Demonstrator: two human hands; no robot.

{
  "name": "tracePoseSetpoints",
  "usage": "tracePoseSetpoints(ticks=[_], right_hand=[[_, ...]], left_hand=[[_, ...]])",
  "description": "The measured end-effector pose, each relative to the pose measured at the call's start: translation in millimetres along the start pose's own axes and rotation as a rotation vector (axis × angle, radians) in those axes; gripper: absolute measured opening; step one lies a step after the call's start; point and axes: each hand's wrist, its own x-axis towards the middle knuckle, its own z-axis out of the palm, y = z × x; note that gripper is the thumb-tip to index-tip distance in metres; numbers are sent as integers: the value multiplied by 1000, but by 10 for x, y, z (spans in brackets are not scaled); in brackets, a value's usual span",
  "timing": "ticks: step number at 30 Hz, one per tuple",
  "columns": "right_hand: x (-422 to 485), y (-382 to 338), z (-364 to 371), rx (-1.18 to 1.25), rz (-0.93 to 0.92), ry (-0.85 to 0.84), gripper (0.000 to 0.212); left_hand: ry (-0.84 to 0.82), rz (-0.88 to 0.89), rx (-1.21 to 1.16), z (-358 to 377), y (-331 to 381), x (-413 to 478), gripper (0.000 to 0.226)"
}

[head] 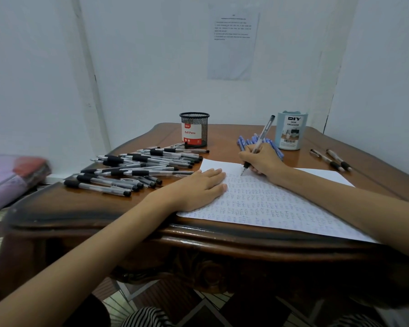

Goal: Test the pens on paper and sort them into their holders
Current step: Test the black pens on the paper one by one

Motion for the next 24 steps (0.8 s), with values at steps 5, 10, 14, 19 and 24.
tracePoseSetpoints(ticks=[5,10,14,19,24], right_hand=[[3,-8,6,-3,-22,3,41],[-3,11,10,-19,-57,22,42],[3,5,15,-9,-44,31,42],[1,10,13,-56,-60,34,42],[-44,-99,-60,147,-23,7,51]], left_hand=[[10,4,2,3,5,3,52],[10,3,-4,7,-3,11,52],[14,6,0,12,-9,7,53],[12,5,2,9,-9,12,52],[17,6,-1,19,-20,17,52]])
